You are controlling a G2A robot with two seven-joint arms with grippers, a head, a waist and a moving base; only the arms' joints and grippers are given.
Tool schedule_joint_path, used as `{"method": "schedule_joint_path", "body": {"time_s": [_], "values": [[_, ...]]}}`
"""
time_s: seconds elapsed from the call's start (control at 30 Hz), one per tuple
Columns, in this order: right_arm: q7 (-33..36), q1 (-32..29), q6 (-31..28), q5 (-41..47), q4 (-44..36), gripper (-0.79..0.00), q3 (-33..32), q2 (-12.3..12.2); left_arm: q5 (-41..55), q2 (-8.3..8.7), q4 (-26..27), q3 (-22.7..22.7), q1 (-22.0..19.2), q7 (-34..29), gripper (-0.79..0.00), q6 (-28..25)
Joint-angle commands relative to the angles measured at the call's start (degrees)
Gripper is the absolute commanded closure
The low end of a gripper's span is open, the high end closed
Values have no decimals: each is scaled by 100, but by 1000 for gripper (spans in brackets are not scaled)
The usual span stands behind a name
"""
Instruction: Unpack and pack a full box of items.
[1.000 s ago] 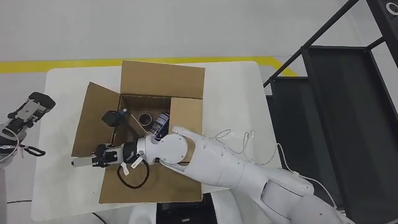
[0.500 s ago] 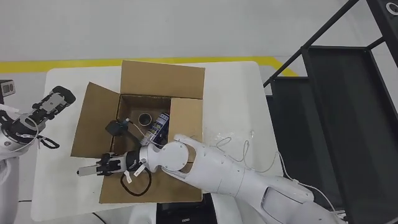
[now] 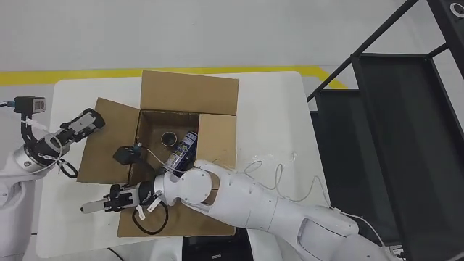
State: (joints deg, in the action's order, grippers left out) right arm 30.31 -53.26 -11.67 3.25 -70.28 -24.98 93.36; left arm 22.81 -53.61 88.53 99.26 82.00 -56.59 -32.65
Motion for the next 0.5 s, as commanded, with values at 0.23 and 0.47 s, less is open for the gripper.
{"method": "schedule_joint_path", "body": {"time_s": [0.23, 0.47], "values": [[-2, -205, -99, 1, -271, -785, -603, -167, -95, 11, -158, 216, 254, 307, -785, -44], [218, -854, 249, -325, -1285, -785, -1678, -611, -8, -18, -376, -43, 326, 288, -785, 6]]}}
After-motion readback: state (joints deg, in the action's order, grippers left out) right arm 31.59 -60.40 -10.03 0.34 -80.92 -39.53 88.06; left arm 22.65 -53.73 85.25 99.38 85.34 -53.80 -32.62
